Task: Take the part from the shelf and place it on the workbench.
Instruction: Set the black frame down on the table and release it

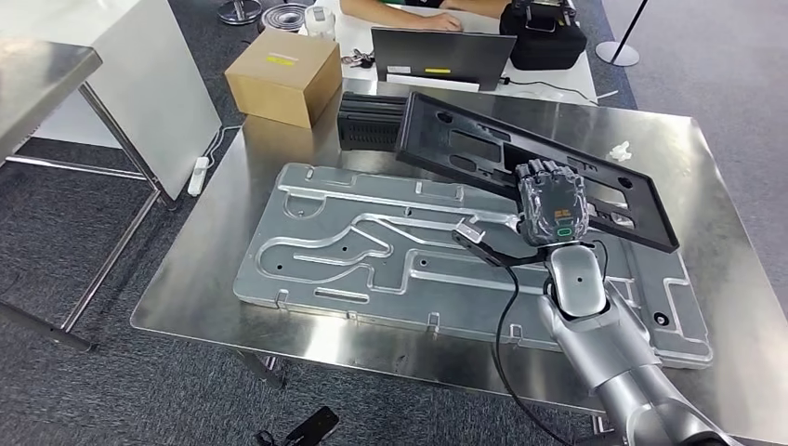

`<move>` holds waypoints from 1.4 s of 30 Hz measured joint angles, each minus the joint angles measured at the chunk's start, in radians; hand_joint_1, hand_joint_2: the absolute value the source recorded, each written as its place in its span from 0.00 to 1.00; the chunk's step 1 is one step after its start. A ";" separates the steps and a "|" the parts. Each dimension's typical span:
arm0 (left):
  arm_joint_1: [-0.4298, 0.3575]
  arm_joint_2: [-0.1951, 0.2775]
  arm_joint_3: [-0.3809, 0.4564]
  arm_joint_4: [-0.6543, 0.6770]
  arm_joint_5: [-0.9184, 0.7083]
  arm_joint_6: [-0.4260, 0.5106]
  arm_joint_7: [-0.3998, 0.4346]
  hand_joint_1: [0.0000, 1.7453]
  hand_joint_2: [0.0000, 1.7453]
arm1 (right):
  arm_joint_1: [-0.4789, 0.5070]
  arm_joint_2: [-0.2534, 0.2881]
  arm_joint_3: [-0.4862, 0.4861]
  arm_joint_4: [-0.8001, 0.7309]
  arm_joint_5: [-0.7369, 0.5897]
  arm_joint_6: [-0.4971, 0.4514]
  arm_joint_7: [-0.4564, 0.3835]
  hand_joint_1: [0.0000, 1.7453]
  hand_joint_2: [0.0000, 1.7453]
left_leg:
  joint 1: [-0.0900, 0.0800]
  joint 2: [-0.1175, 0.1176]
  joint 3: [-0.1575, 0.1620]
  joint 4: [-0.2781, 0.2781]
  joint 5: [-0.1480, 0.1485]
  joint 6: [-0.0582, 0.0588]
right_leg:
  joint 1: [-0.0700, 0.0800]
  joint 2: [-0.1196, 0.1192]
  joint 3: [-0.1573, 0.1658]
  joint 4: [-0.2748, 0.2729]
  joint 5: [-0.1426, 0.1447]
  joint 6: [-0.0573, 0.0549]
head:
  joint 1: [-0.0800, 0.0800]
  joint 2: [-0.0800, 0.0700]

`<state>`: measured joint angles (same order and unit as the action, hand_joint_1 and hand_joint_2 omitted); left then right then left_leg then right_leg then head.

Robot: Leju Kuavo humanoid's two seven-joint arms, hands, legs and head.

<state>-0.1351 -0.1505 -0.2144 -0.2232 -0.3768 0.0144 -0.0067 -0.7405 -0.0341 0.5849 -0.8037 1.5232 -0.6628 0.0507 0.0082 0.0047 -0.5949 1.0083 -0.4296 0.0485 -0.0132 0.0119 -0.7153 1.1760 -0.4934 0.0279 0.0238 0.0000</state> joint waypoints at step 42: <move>0.019 0.016 0.038 0.002 -0.017 0.015 -0.020 0.00 0.00 | 0.034 -0.012 0.000 -0.006 -0.005 0.002 -0.010 0.00 0.00 | 0.001 0.004 0.000 0.019 -0.018 -0.043 | -0.003 -0.010 0.089 -0.135 0.056 -0.021 | -0.001 0.000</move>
<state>-0.1161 -0.1347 -0.1764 -0.2209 -0.3939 0.0299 -0.0266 -0.7062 -0.0464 0.5852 -0.8102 1.5185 -0.6603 0.0410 0.0089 0.0086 -0.5945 1.0270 -0.4473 0.0053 -0.0166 0.0019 -0.6265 1.0414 -0.4373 0.0069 0.0232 0.0000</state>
